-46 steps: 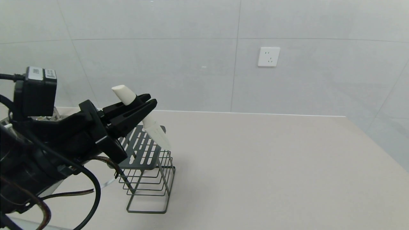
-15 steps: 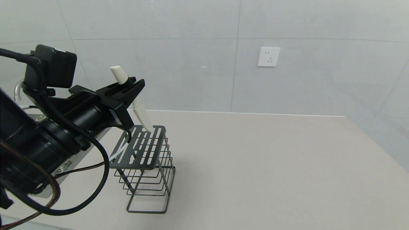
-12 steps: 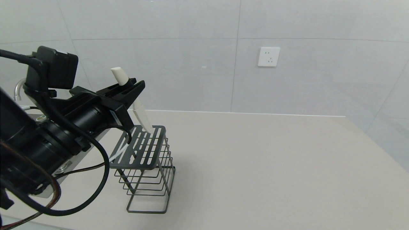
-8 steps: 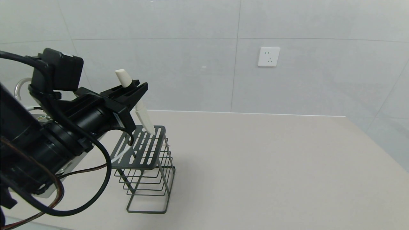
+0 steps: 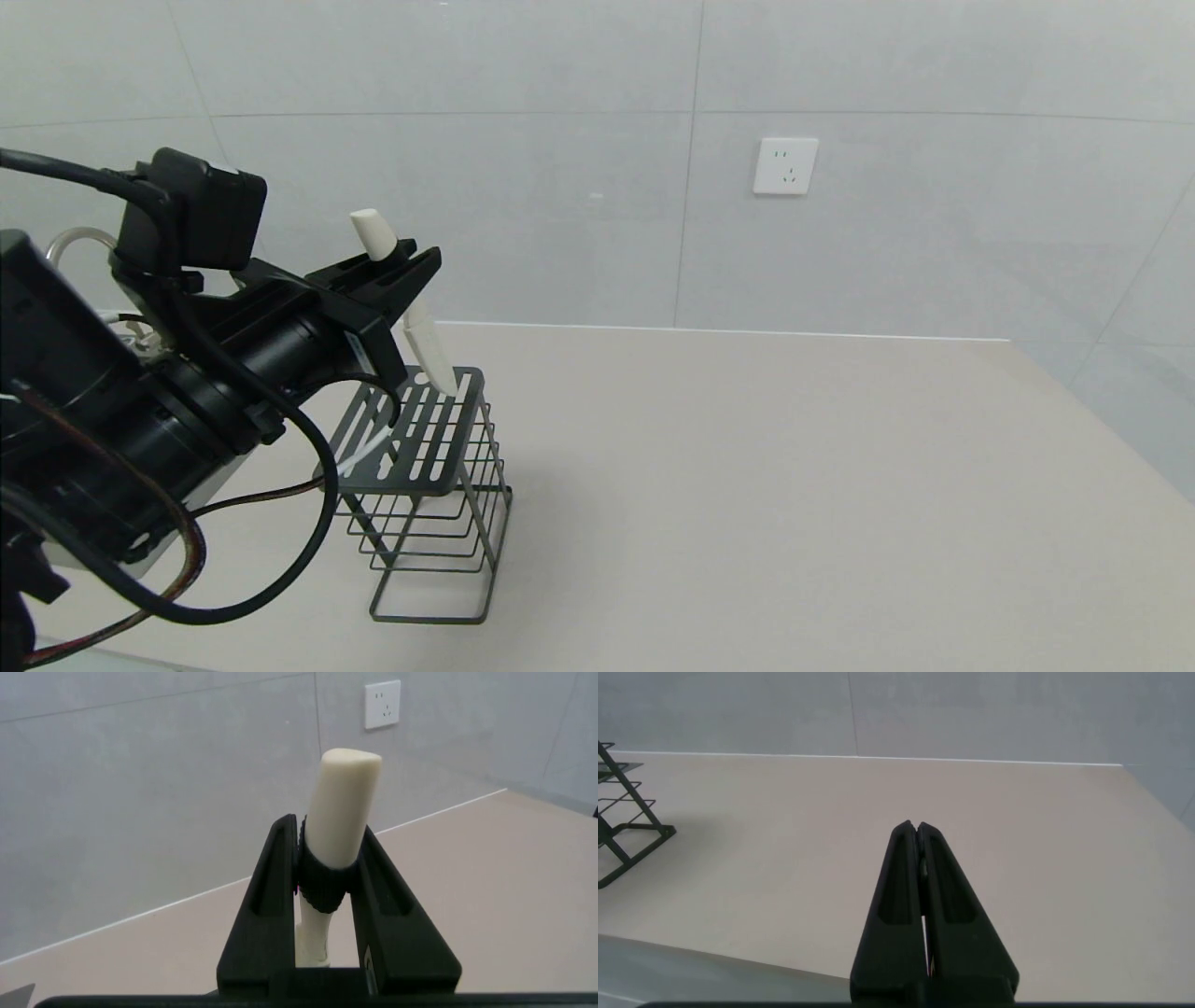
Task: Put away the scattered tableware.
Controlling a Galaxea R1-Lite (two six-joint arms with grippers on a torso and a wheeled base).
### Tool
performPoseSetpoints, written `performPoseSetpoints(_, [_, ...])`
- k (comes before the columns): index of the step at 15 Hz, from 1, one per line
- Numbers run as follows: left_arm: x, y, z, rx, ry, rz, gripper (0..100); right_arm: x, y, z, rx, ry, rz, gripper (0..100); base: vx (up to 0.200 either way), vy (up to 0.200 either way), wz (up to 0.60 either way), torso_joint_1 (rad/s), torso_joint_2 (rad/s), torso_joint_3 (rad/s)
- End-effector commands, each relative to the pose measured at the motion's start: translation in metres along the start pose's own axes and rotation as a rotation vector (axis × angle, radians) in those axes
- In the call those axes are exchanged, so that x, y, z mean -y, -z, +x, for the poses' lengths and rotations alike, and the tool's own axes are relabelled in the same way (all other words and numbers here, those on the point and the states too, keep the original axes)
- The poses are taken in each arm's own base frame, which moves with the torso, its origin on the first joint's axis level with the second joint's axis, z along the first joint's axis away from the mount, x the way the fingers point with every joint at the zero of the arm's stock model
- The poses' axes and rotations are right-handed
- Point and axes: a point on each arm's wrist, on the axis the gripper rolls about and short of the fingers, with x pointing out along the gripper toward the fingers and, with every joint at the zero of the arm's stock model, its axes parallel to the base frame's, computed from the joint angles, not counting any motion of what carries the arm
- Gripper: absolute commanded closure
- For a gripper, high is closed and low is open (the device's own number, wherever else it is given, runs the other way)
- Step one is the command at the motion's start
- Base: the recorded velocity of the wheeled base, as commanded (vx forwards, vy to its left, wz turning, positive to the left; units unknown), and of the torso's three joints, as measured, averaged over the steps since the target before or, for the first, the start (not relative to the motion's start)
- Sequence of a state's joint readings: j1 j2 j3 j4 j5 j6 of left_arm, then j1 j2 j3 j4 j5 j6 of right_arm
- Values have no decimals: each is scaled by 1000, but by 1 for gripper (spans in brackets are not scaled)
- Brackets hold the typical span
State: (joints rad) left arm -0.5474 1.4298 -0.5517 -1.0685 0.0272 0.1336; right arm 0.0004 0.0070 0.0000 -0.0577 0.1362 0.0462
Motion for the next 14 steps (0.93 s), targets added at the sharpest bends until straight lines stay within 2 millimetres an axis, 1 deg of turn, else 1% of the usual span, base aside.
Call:
performPoseSetpoints(1, [1, 2, 3, -8, 2, 0, 100, 0, 0, 0, -2, 0, 0, 100, 0, 0, 0, 0, 0, 0])
performPoseSetpoints(10, [4, 12, 9, -45, 12, 1, 100, 0, 0, 0, -2, -1, 0, 100, 0, 0, 0, 0, 0, 0])
performPoseSetpoints(14, [5, 14, 10, -51, 12, 40, 100, 0, 0, 0, -2, -1, 0, 100, 0, 0, 0, 0, 0, 0])
